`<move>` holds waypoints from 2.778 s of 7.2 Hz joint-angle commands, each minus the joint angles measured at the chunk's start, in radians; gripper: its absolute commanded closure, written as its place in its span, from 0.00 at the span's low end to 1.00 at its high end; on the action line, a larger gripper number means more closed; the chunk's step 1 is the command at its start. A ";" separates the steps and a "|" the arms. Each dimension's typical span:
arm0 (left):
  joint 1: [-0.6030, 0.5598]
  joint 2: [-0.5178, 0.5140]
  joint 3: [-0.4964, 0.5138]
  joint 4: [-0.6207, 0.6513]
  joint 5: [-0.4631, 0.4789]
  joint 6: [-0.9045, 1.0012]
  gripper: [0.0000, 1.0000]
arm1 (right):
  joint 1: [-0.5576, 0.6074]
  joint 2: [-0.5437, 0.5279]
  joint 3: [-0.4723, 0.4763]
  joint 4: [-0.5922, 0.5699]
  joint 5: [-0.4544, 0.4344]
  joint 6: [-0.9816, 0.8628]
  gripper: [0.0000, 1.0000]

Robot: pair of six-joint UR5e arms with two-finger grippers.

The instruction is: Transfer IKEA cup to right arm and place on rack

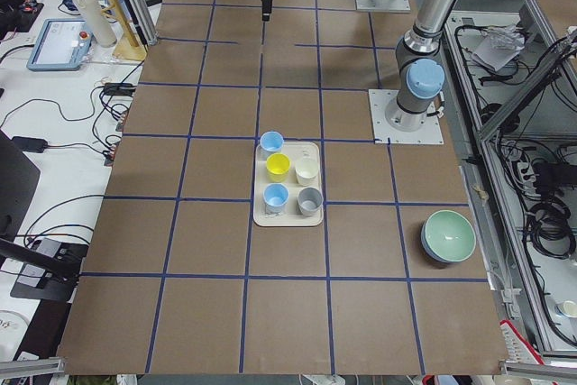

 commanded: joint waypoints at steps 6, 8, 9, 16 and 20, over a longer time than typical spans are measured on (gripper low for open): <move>-0.001 -0.001 0.006 -0.023 0.004 0.000 0.00 | 0.120 -0.400 -0.011 0.575 -0.007 0.194 0.00; -0.001 0.001 0.006 -0.023 0.006 0.000 0.00 | 0.190 -0.492 -0.009 0.675 -0.008 0.289 0.00; -0.001 0.001 0.006 -0.023 0.006 0.002 0.00 | 0.238 -0.521 -0.003 0.715 -0.040 0.346 0.00; 0.000 0.001 0.004 -0.021 0.003 0.002 0.00 | 0.495 -0.483 0.061 0.654 -0.083 0.558 0.00; 0.000 0.001 0.004 -0.021 0.003 0.002 0.00 | 0.481 -0.489 0.066 0.643 -0.088 0.535 0.00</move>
